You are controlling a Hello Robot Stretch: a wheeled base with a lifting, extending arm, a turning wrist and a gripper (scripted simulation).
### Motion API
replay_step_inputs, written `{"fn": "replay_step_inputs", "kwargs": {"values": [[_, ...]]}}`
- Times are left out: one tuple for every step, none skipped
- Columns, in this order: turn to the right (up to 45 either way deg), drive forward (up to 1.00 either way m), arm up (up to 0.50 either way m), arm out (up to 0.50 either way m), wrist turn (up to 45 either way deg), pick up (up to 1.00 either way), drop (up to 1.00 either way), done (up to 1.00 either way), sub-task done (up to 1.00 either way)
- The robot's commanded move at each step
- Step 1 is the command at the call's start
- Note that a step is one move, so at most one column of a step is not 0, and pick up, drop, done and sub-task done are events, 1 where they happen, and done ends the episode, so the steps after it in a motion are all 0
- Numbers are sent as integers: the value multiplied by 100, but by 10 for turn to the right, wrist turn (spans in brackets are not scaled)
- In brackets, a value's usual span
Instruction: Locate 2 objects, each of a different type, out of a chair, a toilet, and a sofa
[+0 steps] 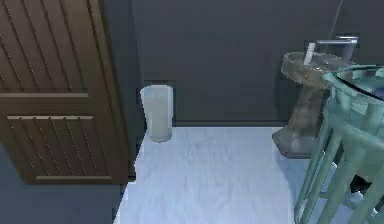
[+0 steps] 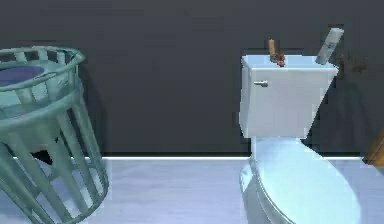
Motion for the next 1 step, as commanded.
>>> {"fn": "replay_step_inputs", "kwargs": {"values": [[450, 0, 0, 0, 0, 0, 0, 0, 0]]}}
